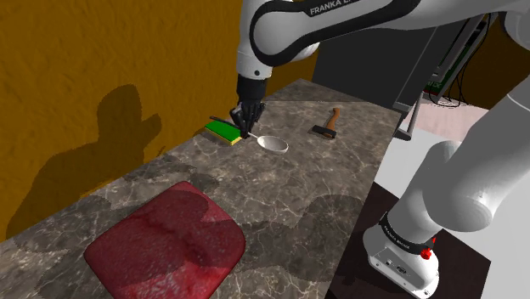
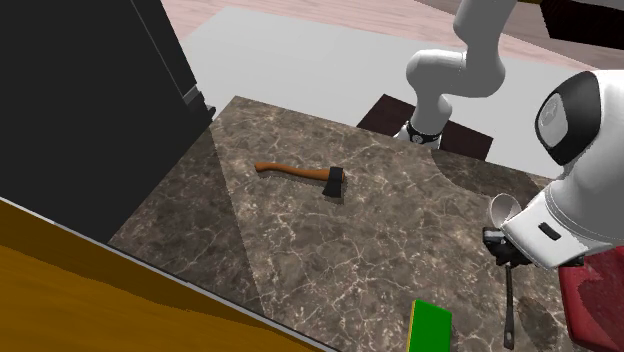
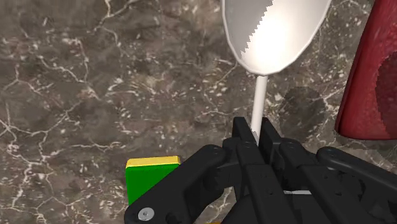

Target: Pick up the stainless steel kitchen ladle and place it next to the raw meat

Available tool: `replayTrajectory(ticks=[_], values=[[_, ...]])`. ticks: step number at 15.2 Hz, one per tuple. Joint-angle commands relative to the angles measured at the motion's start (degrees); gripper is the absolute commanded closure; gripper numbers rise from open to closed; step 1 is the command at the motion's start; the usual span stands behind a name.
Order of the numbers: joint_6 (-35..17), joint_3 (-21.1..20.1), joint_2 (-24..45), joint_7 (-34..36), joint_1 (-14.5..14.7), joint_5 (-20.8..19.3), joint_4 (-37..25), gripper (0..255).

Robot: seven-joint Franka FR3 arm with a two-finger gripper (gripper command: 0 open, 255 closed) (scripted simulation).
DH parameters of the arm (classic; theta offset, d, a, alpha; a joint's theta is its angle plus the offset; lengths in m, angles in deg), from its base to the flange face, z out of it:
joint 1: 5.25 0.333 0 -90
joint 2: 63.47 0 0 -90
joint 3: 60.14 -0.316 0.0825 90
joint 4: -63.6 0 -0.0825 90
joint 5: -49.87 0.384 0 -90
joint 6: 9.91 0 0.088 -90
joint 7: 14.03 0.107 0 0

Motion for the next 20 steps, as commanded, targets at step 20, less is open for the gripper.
replayTrajectory(ticks=[20], values=[[-14.9, -0.63, 6.8, -1.72, 0.52, 0.91, 8.15, 255]])
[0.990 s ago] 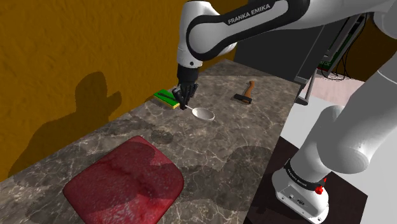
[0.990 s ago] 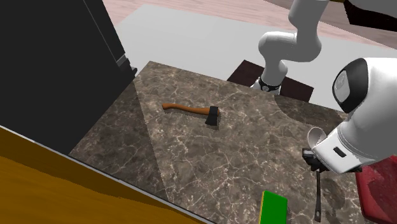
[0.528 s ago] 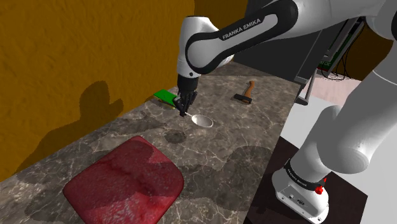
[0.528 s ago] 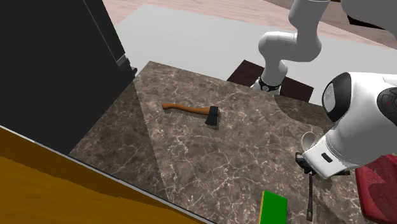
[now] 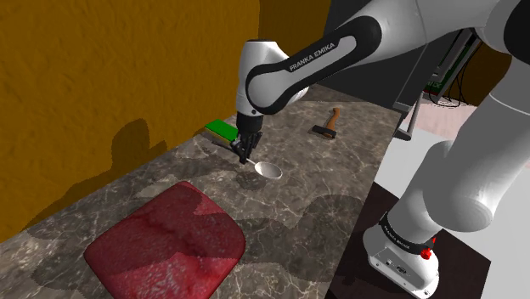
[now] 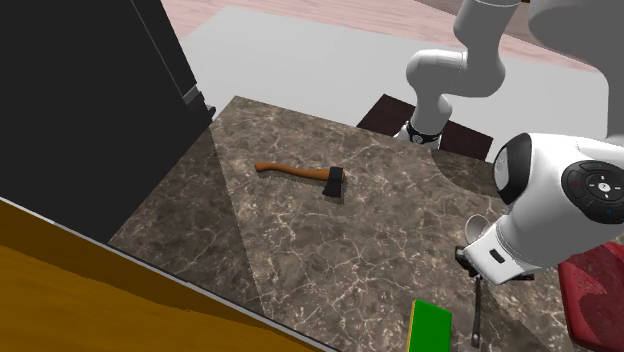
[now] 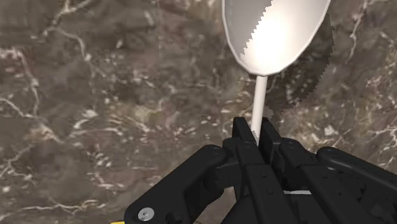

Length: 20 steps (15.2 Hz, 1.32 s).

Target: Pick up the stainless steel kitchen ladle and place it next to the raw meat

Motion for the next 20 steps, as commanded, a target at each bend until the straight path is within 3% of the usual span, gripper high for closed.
replayTrajectory(ticks=[1, 6, 7, 12, 16, 20], values=[[-0.29, -0.03, 0.11, 0.0, 0.03, 0.02, 0.15, 255], [-0.29, -0.03, 0.11, 0.0, 0.03, 0.02, 0.15, 255], [-0.29, -0.03, 0.11, 0.0, 0.03, 0.02, 0.15, 0], [-0.29, -0.03, 0.11, 0.0, 0.03, 0.02, 0.15, 0], [7.02, 0.63, -3.86, 0.16, -0.6, -0.45, -3.11, 0], [7.03, 0.63, -3.86, 0.16, -0.6, -0.45, -3.11, 0]])
